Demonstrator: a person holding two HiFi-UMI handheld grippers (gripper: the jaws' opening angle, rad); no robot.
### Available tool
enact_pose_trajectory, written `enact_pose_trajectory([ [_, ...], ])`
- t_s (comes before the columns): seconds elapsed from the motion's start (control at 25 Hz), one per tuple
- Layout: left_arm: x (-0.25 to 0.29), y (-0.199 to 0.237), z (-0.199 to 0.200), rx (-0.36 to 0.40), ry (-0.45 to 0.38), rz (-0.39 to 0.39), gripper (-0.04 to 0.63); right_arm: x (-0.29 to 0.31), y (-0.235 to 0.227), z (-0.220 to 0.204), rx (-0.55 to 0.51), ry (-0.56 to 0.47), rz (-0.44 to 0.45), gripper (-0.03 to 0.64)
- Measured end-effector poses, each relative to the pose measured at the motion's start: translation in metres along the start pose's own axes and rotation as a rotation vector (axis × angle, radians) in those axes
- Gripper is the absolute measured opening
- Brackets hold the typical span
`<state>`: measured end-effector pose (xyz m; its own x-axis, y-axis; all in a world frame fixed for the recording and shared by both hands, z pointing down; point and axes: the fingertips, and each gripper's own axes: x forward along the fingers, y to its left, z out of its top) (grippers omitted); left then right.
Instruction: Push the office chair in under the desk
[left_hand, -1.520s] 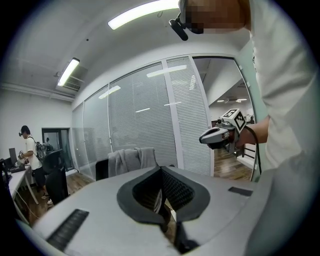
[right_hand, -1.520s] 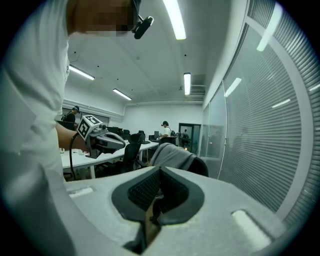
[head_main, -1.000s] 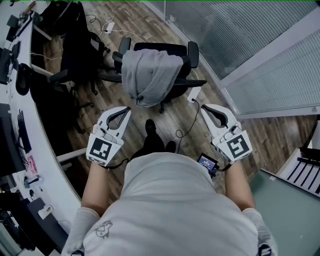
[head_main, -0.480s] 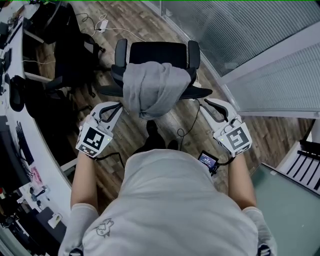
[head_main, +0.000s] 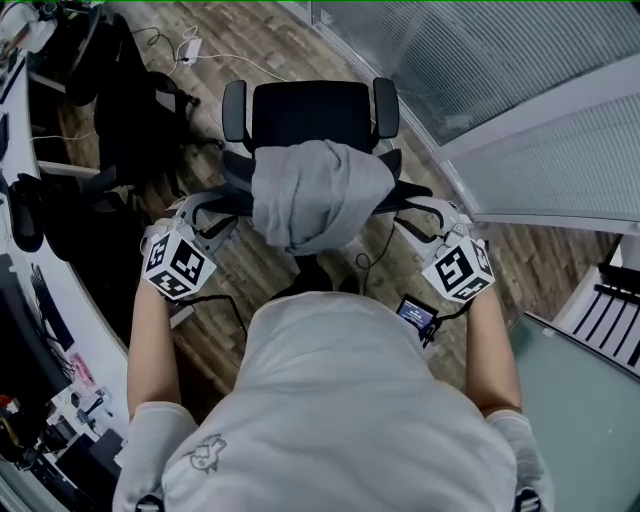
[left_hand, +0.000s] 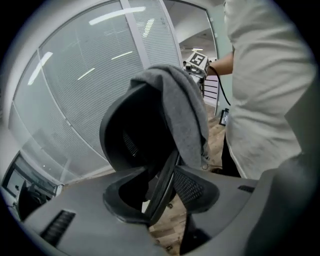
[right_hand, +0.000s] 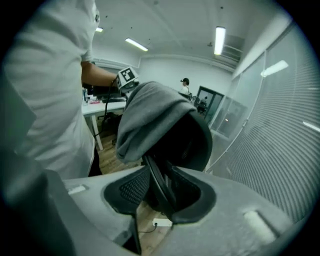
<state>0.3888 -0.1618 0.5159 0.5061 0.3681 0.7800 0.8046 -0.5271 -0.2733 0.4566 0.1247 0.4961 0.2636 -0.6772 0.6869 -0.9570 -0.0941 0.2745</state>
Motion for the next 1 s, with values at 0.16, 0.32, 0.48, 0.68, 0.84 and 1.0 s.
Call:
enact_pose_trajectory([
  [0.16,0.015,-0.001,-0.015,0.074,0.072,-0.094,0.172,0.021,0.0,-0.015,-0.098,0.122,0.041,0.162],
  [0.32,0.023,-0.005,-0.029,0.107,0.131,-0.184,0.19,0.036,0.003,-0.023,-0.135,0.188,0.081,0.179],
  [0.48,0.037,-0.008,-0.046,0.136,0.195,-0.247,0.192,0.049,0.004,-0.033,-0.122,0.236,0.116,0.184],
  [0.68,0.048,-0.007,-0.053,0.152,0.194,-0.246,0.187,0.058,0.006,-0.038,-0.137,0.266,0.121,0.148],
  [0.84,0.047,-0.008,-0.056,0.175,0.195,-0.24,0.14,0.059,0.008,-0.038,-0.145,0.261,0.108,0.143],
  [1.0,0.044,-0.011,-0.058,0.19,0.192,-0.255,0.127,0.06,0.009,-0.036,-0.146,0.272,0.093,0.144],
])
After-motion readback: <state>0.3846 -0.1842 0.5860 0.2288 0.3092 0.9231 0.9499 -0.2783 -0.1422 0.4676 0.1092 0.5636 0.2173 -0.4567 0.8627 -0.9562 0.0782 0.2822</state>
